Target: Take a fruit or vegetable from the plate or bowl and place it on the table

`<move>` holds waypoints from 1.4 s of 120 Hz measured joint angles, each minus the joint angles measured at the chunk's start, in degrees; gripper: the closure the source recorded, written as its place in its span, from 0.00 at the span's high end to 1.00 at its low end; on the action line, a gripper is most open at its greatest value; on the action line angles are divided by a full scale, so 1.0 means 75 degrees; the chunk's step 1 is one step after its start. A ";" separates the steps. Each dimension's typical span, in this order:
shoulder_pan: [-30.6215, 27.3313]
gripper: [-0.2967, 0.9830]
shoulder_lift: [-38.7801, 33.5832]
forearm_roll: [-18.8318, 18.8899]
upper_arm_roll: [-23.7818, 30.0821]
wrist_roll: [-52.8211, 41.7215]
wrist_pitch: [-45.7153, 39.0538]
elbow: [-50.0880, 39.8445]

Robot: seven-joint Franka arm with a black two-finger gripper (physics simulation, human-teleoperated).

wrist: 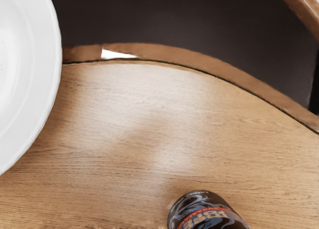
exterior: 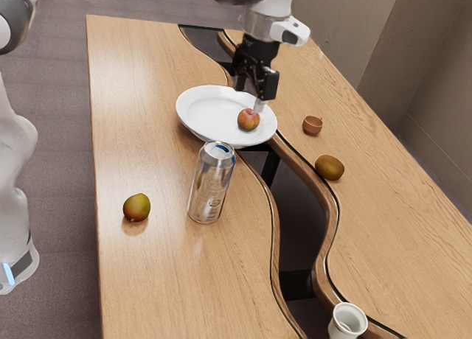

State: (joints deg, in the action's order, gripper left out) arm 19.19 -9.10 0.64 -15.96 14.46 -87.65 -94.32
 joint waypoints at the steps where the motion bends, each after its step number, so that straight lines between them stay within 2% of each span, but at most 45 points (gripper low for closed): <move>1: 0.0016 0.77 -0.0007 0.0002 -0.0012 0.0079 0.0007 -0.0007; 12: 0.0078 0.77 -0.0010 0.0004 -0.0148 0.0877 0.0058 -0.0129; 30: -0.0297 0.77 0.0140 0.0110 -0.1551 0.2150 0.0101 -0.0449; 40: -0.0214 0.77 0.0433 0.0414 -0.1687 0.2850 0.0131 -0.0376; 44: -0.0347 0.77 0.0849 0.0456 -0.1694 0.3076 0.0108 -0.0064; 53: -0.0661 0.77 0.1689 0.0312 -0.1692 0.3448 -0.0207 0.0351; 65: -0.1140 0.77 0.2045 0.0157 -0.1688 0.3779 -0.0760 0.0408; 78: -0.1724 0.77 0.2218 0.0119 -0.1646 0.3654 -0.1263 0.0446; 99: -0.2108 0.77 0.2759 0.0067 -0.1436 0.3226 -0.2024 0.0510; 136: -0.2399 0.77 0.3265 -0.0056 -0.0886 0.2420 -0.3027 0.0512; 168: -0.2540 0.77 0.3478 -0.0118 -0.0745 0.1808 -0.3528 0.0459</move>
State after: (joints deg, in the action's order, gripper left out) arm 0.14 16.99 -0.24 -21.54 28.02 -114.11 -90.88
